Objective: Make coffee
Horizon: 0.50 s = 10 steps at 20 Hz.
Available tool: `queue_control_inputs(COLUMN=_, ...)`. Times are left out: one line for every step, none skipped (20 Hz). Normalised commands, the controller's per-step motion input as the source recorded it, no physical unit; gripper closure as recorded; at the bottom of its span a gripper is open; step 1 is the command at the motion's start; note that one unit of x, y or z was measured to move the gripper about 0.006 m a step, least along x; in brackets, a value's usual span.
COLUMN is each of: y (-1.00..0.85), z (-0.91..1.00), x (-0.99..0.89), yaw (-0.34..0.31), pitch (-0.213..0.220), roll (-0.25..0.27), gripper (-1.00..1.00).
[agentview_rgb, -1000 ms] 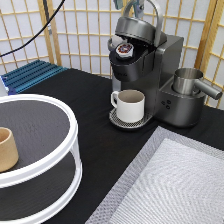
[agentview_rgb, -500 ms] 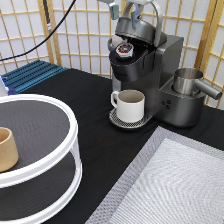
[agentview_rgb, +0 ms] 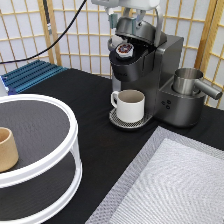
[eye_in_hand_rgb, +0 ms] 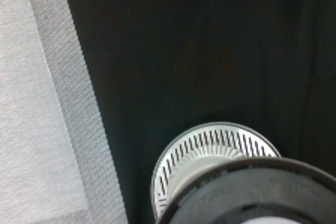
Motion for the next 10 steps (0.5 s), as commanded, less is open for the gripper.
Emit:
queue_control_inputs(y=0.18, z=-0.09, x=0.24, yaw=0.004, pitch=0.039, roll=-0.139, gripper=-1.00)
queue_control_inputs(y=0.20, z=-0.10, x=0.16, yaw=0.004, pitch=0.033, roll=-0.139, gripper=-1.00)
queue_control_inputs(y=0.25, z=-0.07, x=0.20, yaw=0.005, pitch=0.038, roll=-0.146, gripper=-1.00)
queue_control_inputs(y=0.28, z=-0.07, x=0.14, yaw=0.004, pitch=0.033, roll=-0.151, gripper=-1.00)
queue_control_inputs(y=0.22, z=-0.05, x=0.08, yaw=0.011, pitch=0.028, roll=-0.137, gripper=-1.00)
queue_control_inputs(y=0.20, z=-0.03, x=0.00, yaw=0.015, pitch=0.013, roll=-0.130, gripper=-1.00)
queue_control_inputs(y=0.09, z=-0.06, x=0.00, yaw=0.024, pitch=0.004, roll=-0.114, gripper=-1.00)
queue_control_inputs(y=0.00, z=-0.16, x=0.00, yaw=0.029, pitch=0.000, roll=-0.095, gripper=-1.00)
queue_control_inputs(y=0.00, z=-0.21, x=-0.07, yaw=0.027, pitch=0.000, roll=-0.086, gripper=-1.00)
queue_control_inputs(y=0.00, z=-0.27, x=-0.05, yaw=0.032, pitch=0.000, roll=-0.075, gripper=-1.00)
